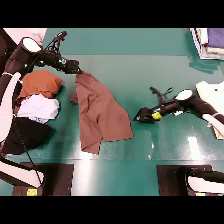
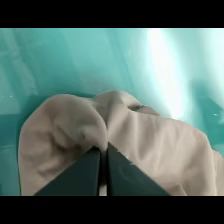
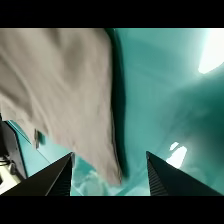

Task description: Fold the shirts.

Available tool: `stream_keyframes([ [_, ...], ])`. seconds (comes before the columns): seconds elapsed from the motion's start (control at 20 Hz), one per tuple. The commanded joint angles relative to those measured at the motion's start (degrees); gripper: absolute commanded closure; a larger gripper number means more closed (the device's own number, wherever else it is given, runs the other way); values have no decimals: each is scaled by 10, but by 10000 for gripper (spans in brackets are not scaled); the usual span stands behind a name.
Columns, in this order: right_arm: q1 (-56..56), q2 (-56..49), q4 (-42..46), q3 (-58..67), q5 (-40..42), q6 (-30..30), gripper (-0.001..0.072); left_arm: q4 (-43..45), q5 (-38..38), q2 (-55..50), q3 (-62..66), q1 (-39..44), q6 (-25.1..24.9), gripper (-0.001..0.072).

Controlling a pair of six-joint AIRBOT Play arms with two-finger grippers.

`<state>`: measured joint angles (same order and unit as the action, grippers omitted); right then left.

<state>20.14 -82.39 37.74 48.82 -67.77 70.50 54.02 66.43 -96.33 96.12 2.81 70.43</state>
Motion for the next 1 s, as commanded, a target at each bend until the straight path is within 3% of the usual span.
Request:
stream_keyframes([
  [0.0, 48, -68, -41, 8, 33, -24, 235, 3, 8, 3, 1, -1, -1, 679],
  [0.1, 68, -92, -31, 35, 37, -24, 266, 2, 22, 3, 1, -1, -1, 679],
  [0.15, 75, -101, -32, 47, 36, -25, 382, 2, 34, 3, 1, -1, -1, 680],
  [0.2, 82, -106, -32, 57, 35, -24, 611, 2, 44, 3, 1, -1, 0, 680],
  [0.25, 86, -108, -31, 68, 36, -25, 698, 2, 47, 3, 2, -1, 2, 681],
  [0.4, 71, -88, 2, 116, 22, -9, 700, 12, 31, 42, 4, -1, 12, 681],
  [0.7, -47, 83, 230, 301, -30, 103, 700, 91, 0, 228, 63, -8, 11, 680],
  [0.95, -120, 195, 256, 452, -28, 102, 700, 84, 5, 376, 75, -8, 12, 680],
])
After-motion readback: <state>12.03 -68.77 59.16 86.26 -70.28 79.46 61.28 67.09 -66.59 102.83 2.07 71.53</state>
